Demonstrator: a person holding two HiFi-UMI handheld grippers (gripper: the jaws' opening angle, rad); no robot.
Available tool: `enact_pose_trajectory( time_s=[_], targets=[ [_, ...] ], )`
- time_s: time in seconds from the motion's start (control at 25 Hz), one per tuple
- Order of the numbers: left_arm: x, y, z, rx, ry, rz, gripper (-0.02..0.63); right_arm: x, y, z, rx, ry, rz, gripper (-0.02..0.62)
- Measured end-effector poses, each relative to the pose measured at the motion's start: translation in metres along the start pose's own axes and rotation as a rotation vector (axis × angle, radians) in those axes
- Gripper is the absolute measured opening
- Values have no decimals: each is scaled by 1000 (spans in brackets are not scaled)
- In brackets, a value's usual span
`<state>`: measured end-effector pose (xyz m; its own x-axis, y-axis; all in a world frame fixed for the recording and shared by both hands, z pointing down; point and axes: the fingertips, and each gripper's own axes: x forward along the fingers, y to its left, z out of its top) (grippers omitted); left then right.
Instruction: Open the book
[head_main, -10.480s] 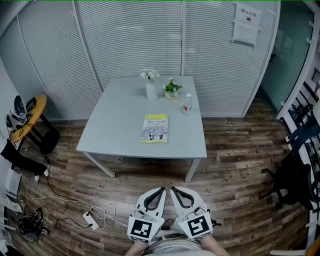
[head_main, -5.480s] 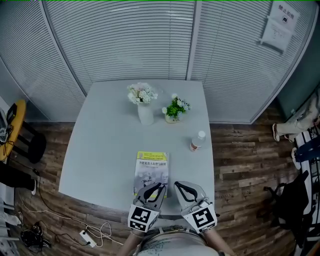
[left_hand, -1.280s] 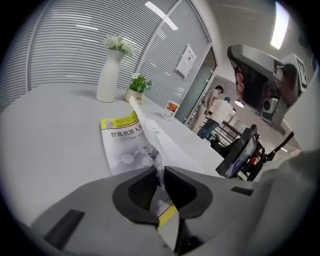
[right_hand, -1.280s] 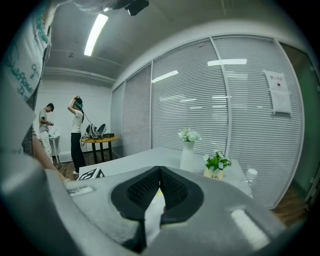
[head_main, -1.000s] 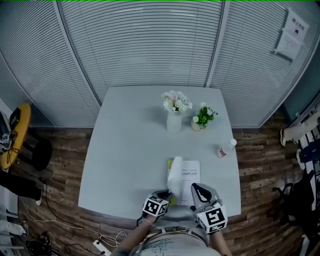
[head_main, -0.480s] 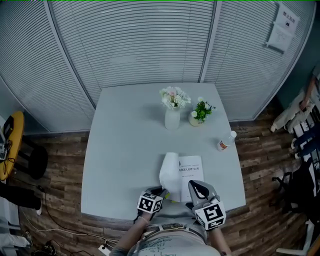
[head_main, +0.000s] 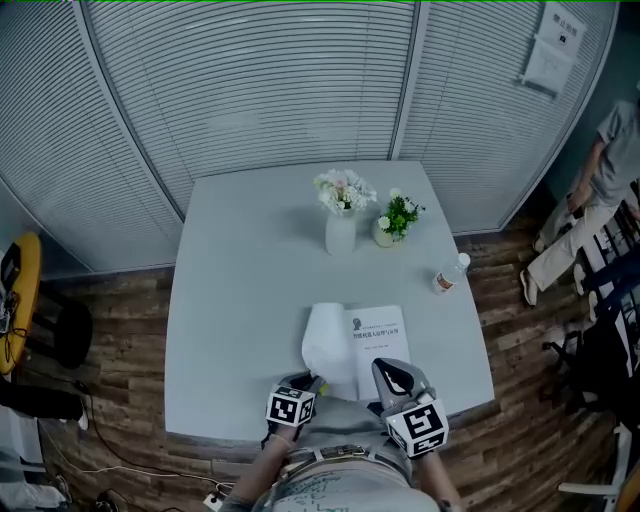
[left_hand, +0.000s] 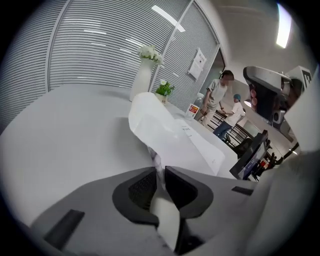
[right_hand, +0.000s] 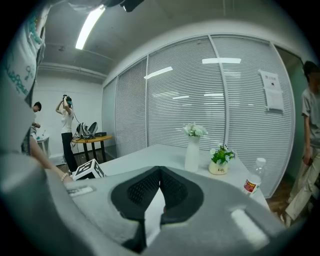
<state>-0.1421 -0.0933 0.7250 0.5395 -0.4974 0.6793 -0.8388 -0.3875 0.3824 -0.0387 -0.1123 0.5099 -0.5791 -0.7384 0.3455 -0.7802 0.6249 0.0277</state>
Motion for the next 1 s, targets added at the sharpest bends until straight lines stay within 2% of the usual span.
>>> enact_pose_trajectory(
  time_s=[0.48,1.0],
  targets=[
    [-14,35,-17,-58,5,82,55,4,13,-2,-12,21,7,3],
    [-15,43,-32,-20,46,117,60,-4,6,-7,-1,33,-38,3]
  ],
)
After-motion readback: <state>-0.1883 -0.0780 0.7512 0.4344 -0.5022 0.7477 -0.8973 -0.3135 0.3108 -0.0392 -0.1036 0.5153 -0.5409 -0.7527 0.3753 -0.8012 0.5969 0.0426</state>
